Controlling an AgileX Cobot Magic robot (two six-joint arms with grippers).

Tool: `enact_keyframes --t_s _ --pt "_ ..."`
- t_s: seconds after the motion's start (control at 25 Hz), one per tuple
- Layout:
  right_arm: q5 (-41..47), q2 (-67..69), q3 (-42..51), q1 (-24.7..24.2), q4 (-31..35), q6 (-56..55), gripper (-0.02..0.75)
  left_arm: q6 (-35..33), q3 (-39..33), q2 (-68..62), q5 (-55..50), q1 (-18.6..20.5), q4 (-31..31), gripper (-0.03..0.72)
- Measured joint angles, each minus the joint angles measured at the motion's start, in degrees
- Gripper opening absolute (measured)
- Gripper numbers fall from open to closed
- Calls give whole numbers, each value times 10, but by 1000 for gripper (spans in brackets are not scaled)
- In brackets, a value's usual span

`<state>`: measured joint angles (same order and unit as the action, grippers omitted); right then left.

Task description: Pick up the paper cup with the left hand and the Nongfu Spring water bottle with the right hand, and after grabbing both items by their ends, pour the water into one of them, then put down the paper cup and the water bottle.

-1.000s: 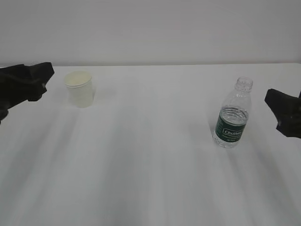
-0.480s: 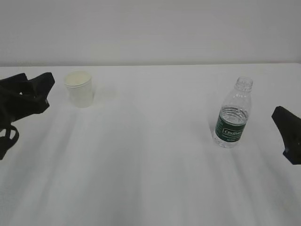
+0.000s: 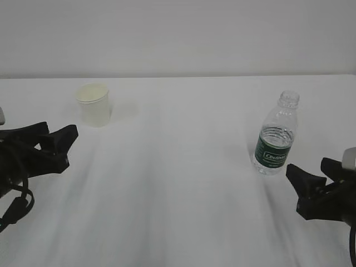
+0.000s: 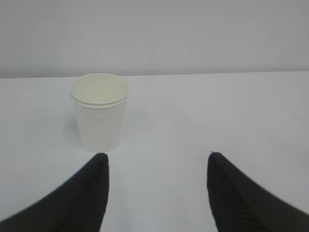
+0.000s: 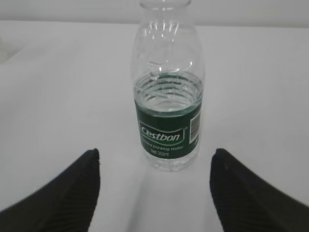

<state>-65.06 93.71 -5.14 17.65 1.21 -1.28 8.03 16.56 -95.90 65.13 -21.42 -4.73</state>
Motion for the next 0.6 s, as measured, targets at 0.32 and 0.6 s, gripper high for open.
enact_keyframes --t_s 0.32,0.6 --pt "-2 42 -28 0 3 2 539 0 0 0 1 0 19 461" --pt "-4 43 -49 0 24 13 668 0 0 -1 1 0 35 461"
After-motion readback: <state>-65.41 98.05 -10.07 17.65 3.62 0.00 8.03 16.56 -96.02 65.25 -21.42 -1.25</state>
